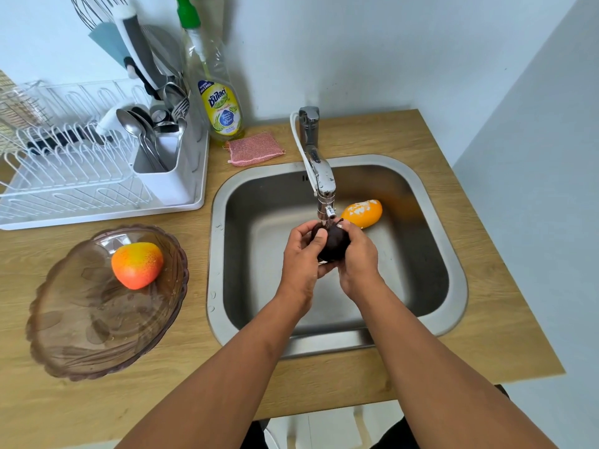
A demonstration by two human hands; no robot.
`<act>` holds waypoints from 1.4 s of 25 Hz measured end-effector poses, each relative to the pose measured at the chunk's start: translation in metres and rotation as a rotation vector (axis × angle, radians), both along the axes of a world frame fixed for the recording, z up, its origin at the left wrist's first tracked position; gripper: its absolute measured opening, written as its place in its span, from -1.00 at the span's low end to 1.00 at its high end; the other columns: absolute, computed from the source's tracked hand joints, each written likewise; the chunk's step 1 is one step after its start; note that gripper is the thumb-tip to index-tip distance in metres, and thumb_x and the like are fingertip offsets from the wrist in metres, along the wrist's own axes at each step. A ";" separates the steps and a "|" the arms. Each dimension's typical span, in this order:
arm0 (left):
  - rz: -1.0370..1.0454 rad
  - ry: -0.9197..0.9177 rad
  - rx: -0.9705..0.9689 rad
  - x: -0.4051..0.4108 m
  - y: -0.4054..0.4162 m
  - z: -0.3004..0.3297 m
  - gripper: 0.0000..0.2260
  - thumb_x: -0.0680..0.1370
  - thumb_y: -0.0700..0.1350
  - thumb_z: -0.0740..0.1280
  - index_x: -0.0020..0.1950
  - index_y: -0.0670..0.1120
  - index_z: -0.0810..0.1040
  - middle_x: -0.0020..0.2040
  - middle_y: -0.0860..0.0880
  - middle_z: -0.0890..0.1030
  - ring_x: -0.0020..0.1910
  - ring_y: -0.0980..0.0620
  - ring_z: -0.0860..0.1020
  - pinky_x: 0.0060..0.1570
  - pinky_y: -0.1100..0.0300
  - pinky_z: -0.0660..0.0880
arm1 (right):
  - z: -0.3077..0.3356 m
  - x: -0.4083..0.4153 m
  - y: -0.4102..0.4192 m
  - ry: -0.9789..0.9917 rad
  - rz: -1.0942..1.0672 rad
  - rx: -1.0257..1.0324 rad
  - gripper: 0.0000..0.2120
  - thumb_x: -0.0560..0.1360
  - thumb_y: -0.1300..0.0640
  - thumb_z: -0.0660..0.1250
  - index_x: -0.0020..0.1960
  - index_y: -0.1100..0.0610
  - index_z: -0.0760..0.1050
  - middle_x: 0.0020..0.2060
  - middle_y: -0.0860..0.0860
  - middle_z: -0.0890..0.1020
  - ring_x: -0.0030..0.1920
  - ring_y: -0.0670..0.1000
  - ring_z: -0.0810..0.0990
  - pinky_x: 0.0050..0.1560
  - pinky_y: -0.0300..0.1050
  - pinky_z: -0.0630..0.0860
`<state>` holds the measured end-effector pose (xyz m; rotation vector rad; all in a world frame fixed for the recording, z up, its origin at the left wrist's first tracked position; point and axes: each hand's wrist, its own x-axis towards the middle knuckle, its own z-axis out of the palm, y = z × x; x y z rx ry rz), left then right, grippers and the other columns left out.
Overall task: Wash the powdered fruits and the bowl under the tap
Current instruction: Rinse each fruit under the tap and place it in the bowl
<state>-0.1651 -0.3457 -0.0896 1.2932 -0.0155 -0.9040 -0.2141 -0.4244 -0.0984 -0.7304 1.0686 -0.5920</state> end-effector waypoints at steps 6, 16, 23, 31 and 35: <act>-0.015 -0.095 0.065 0.002 0.000 -0.001 -0.75 0.70 -0.13 0.27 0.38 -0.03 0.53 0.32 -0.13 0.62 0.32 -0.10 0.60 0.27 -0.04 0.62 | 0.008 0.011 0.002 -0.010 0.011 0.139 -0.83 0.60 0.11 0.27 -0.04 0.16 0.60 -0.15 0.16 0.66 -0.14 0.14 0.64 -0.04 0.08 0.60; -0.082 -0.385 0.244 0.015 0.002 -0.002 -0.82 0.67 0.03 0.22 0.11 0.01 0.57 0.07 -0.05 0.67 0.12 -0.02 0.63 0.17 -0.02 0.61 | -0.004 0.020 0.015 -0.010 0.073 0.084 -0.72 0.66 0.03 0.24 0.21 0.16 0.61 0.05 0.18 0.70 0.02 0.13 0.70 -0.26 -0.07 0.65; -0.068 -0.467 0.332 0.020 -0.005 0.000 -0.75 0.71 0.00 0.13 0.04 -0.09 0.52 -0.08 -0.02 0.57 -0.06 0.02 0.54 -0.12 0.11 0.48 | 0.002 0.013 0.017 -0.137 0.128 0.121 -0.80 0.68 0.11 0.22 0.13 0.16 0.60 -0.02 0.12 0.69 0.02 0.07 0.66 -0.09 -0.06 0.60; -0.076 -0.469 0.368 0.022 -0.007 0.001 -0.74 0.67 -0.07 0.13 -0.20 0.00 0.45 -0.24 0.00 0.51 -0.22 0.03 0.46 -0.25 0.21 0.42 | 0.001 0.022 0.019 0.001 0.085 -0.049 -0.86 0.62 0.15 0.25 -0.02 0.08 0.58 -0.09 0.11 0.64 -0.05 0.10 0.60 -0.22 -0.09 0.56; 0.006 -0.632 0.306 0.014 -0.002 0.000 -0.77 0.70 -0.10 0.16 -0.04 -0.06 0.57 -0.16 -0.01 0.60 -0.16 0.06 0.53 -0.27 0.34 0.43 | 0.009 0.029 0.010 -0.011 0.084 0.175 -0.79 0.64 0.14 0.25 -0.10 0.09 0.61 -0.18 0.10 0.67 -0.11 0.11 0.64 -0.16 -0.05 0.59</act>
